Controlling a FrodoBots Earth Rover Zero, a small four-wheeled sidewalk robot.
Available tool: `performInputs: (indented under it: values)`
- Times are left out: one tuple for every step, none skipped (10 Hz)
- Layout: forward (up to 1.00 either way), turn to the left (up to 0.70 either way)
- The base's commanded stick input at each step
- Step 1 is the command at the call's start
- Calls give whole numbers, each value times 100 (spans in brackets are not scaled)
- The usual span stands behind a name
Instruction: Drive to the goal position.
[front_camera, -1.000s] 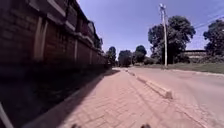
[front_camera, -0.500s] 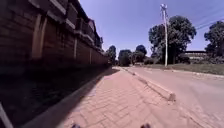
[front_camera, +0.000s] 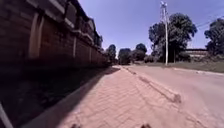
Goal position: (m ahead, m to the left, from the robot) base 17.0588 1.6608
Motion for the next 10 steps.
performInputs:
  values:
    - [30, 0]
    - [30, 0]
    - [30, 0]
    - [30, 0]
    - [30, 0]
    - [30, 0]
    - [30, 0]
    - [30, 0]
    - [30, 0]
    - [30, 0]
